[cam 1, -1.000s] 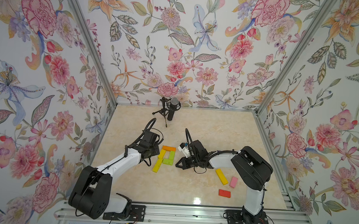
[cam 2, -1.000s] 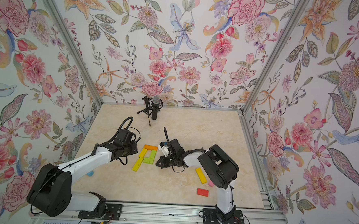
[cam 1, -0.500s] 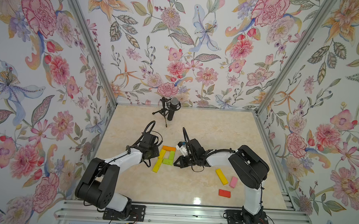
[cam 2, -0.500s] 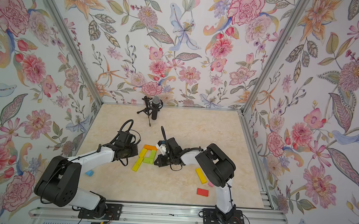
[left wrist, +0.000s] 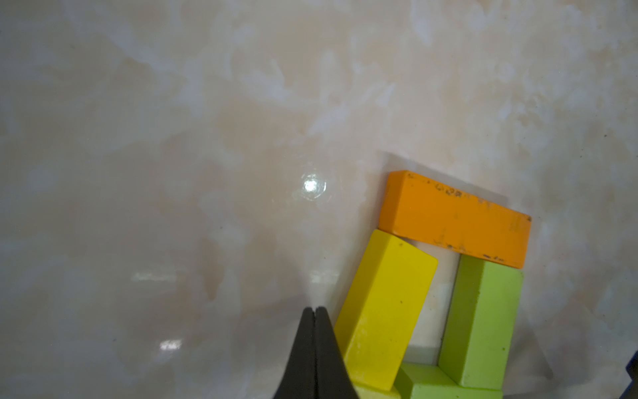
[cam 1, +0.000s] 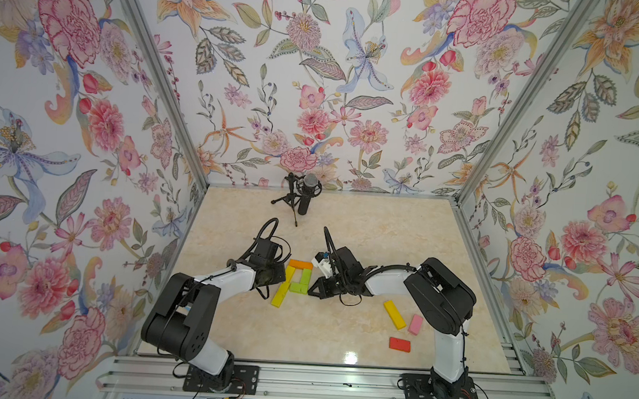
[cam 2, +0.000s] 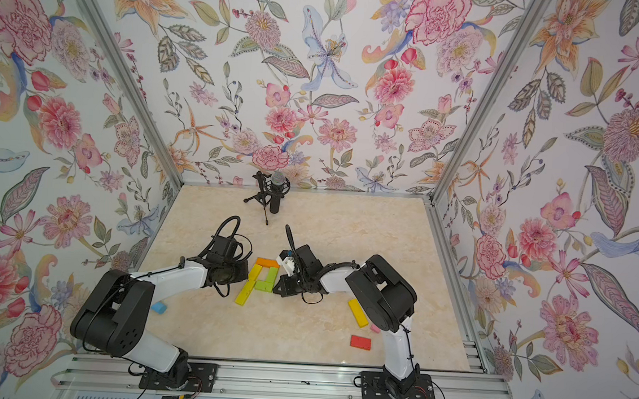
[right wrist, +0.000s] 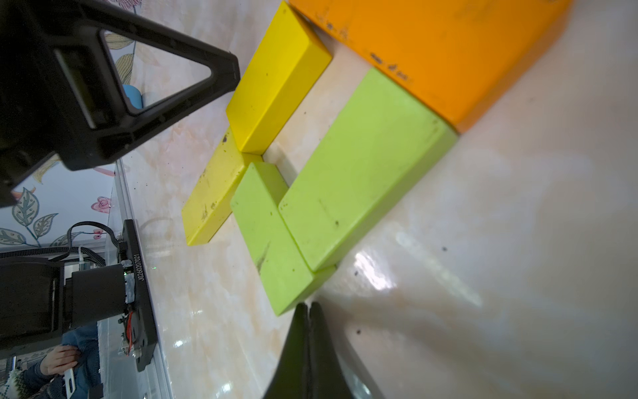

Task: Assemble the letter p with building blocks
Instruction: Adjust the building block at the center of the board.

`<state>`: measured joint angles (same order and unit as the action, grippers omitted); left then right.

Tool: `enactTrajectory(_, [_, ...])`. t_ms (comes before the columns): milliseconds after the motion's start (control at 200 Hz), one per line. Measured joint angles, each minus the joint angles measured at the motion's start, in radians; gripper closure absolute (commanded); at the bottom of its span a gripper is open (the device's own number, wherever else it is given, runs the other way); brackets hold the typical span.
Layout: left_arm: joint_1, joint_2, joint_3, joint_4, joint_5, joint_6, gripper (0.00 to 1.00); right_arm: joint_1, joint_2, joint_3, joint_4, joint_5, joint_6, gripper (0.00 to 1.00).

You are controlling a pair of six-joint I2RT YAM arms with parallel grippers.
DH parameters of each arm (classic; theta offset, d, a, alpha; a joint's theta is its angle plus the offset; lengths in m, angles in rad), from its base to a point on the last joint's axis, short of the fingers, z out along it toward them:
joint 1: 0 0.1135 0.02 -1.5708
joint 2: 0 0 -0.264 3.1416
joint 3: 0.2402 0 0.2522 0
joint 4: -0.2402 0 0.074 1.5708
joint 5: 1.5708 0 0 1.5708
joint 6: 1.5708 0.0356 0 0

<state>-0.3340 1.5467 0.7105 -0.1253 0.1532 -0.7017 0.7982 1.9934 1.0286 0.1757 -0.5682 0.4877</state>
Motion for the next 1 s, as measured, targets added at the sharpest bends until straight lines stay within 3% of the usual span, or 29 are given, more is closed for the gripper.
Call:
enactTrajectory(741, [0.011, 0.021, -0.024, 0.066, 0.031, 0.011, 1.0, 0.013, 0.019, 0.025, 0.0, -0.001, 0.011, 1.0])
enactTrajectory(996, [0.039, -0.022, -0.041, 0.014, 0.012, 0.015, 1.0, 0.006, 0.009, 0.006, 0.008, -0.002, 0.011, 1.0])
